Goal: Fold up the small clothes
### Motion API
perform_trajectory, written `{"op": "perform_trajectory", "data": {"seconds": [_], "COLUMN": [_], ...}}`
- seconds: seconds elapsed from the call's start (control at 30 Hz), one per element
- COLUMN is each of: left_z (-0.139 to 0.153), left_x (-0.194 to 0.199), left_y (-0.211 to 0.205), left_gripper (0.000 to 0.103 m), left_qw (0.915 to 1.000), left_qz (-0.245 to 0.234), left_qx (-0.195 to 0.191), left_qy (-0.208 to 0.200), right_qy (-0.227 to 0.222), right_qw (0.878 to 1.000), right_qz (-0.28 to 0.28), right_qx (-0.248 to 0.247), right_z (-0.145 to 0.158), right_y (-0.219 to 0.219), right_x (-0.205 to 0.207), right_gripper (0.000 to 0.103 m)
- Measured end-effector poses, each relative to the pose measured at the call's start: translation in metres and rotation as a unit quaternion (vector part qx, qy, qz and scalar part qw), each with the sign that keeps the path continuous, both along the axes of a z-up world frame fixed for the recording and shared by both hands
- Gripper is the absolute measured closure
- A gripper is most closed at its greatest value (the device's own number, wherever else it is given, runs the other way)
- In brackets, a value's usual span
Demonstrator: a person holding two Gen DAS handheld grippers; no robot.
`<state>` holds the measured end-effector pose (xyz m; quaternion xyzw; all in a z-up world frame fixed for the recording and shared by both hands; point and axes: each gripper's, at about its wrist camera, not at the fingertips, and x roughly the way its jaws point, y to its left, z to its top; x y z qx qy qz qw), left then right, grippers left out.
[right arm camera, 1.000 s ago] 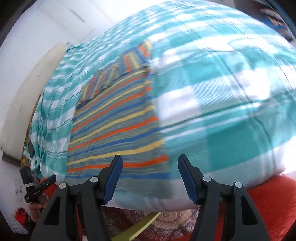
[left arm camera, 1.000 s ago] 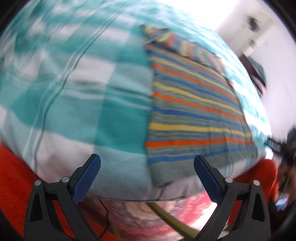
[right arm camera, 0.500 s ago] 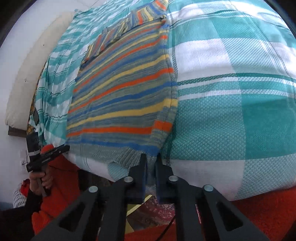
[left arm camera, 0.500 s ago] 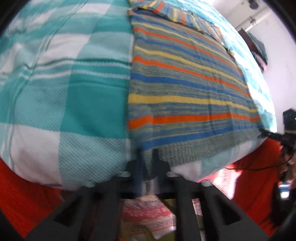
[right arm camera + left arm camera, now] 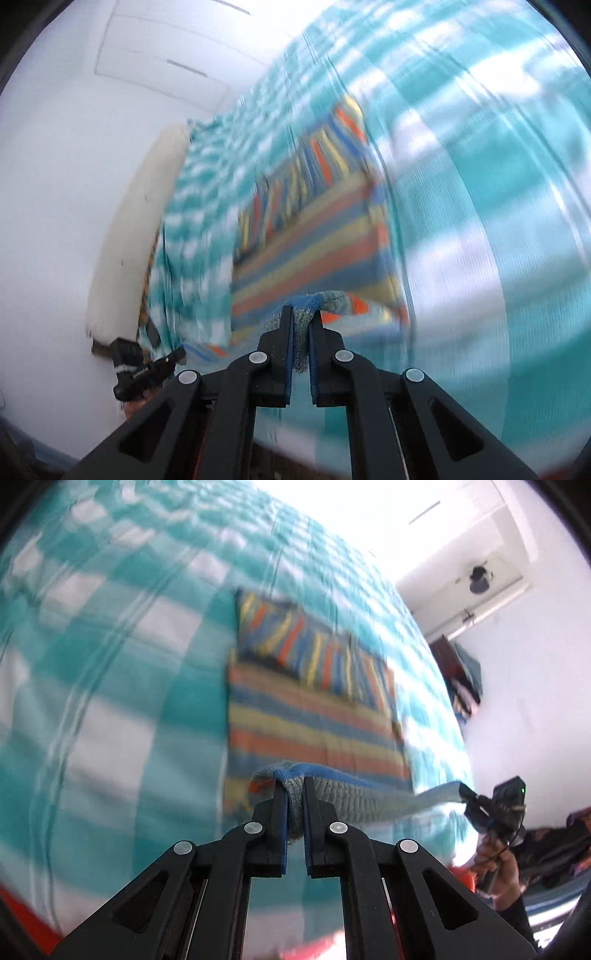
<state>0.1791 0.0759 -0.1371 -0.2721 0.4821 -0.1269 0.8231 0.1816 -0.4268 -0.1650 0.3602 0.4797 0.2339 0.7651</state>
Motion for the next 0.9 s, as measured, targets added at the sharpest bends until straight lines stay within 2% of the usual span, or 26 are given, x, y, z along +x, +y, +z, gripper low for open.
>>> {"op": "perform_trajectory", "data": {"seconds": [0.23, 0.33, 0.43, 0.5, 0.53, 0.57, 0.6, 0.63, 0.67, 0.7, 0.77, 0.83, 0.9], "left_z": [0.001, -0.008, -0.029, -0.041, -0.048, -0.051, -0.054, -0.057, -0.058, -0.057, -0.057, -0.059, -0.066], "left_x": [0.125, 0.182, 0.241, 0.265, 0.279, 0.281, 0.285, 0.285, 0.282, 0.275, 0.257, 0.233, 0.193], "left_y": [0.015, 0.018, 0.02, 0.023, 0.027, 0.03, 0.038, 0.044, 0.051, 0.058, 0.063, 0.063, 0.056], "left_gripper": [0.099, 0.099, 0.097, 0.09, 0.085, 0.072, 0.058, 0.051, 0.045, 0.04, 0.037, 0.037, 0.031], "left_qw": [0.9993, 0.9988, 0.9973, 0.9952, 0.9916, 0.9899, 0.989, 0.9884, 0.9878, 0.9875, 0.9888, 0.9914, 0.9948], "left_qz": [0.025, 0.035, 0.05, 0.068, 0.093, 0.107, 0.123, 0.133, 0.143, 0.146, 0.135, 0.108, 0.074], "left_qx": [0.021, 0.032, 0.054, 0.07, 0.088, 0.089, 0.078, 0.068, 0.06, 0.056, 0.062, 0.068, 0.057], "left_qy": [-0.016, -0.011, 0.0, 0.007, 0.017, 0.022, 0.024, 0.023, 0.021, 0.018, 0.017, 0.028, 0.04], "right_qy": [-0.029, -0.035, -0.032, -0.026, -0.025, -0.025, -0.028, -0.031, -0.034, -0.035, -0.037, -0.047, -0.051], "right_qw": [0.999, 0.999, 0.998, 0.998, 0.997, 0.996, 0.994, 0.993, 0.991, 0.989, 0.988, 0.989, 0.989], "right_qz": [-0.025, -0.03, -0.042, -0.057, -0.066, -0.082, -0.093, -0.102, -0.114, -0.124, -0.122, -0.09, -0.034], "right_qx": [-0.008, -0.018, -0.038, -0.031, -0.027, -0.039, -0.051, -0.059, -0.067, -0.074, -0.086, -0.107, -0.138], "right_z": [0.011, 0.012, 0.0, -0.018, -0.027, -0.035, -0.039, -0.042, -0.043, -0.044, -0.043, -0.036, -0.032], "right_y": [0.014, 0.023, 0.032, 0.034, 0.035, 0.035, 0.035, 0.034, 0.032, 0.028, 0.022, 0.018, 0.018], "right_x": [0.134, 0.192, 0.249, 0.278, 0.289, 0.298, 0.302, 0.305, 0.305, 0.304, 0.298, 0.282, 0.259], "right_gripper": [0.096, 0.096, 0.096, 0.095, 0.09, 0.089, 0.077, 0.065, 0.062, 0.058, 0.057, 0.057, 0.057]}}
